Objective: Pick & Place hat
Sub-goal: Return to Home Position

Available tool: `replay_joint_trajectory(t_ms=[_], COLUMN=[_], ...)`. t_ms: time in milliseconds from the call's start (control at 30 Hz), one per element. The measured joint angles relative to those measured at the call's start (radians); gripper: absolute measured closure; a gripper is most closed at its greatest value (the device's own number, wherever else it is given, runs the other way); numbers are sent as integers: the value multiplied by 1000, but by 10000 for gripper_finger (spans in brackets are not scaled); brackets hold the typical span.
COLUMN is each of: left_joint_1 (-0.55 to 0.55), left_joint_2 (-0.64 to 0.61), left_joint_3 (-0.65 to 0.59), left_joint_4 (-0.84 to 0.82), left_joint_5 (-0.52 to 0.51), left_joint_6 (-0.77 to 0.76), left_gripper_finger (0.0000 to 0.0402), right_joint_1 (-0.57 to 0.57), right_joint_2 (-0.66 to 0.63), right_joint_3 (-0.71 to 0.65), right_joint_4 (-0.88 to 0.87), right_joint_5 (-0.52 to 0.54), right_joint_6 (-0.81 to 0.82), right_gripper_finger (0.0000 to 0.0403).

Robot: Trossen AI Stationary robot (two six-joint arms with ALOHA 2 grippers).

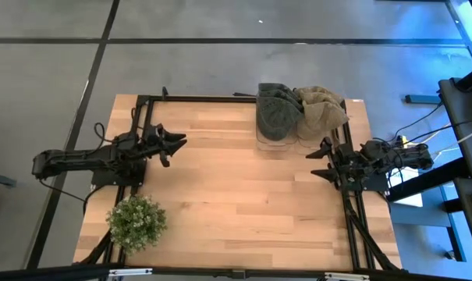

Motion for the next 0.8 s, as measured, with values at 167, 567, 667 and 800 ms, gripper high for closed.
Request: replay_joint_trajectory(t_ms=[167,567,667,800], left_joint_1=[0,1,6,26], left_joint_2=[-16,-205,-259,-271], left_joint_3=[-32,-36,-35,-34], left_joint_4=[-5,-221,-272,-276], left_joint_5=[-19,-103,-102,-97], left_joint_6=[-2,41,34,48], left_gripper_finger=[272,272,272,272], right_joint_1=[0,0,0,0], right_joint_2=[-3,-3,-3,-3], right_joint_3=[-9,-20,-55,-124], right_joint_4=[-6,-17,18,134], right_joint_5=[0,45,53,52], right_joint_6=[-14,-79,-78,-79], right_gripper_finger=[124,124,124,124])
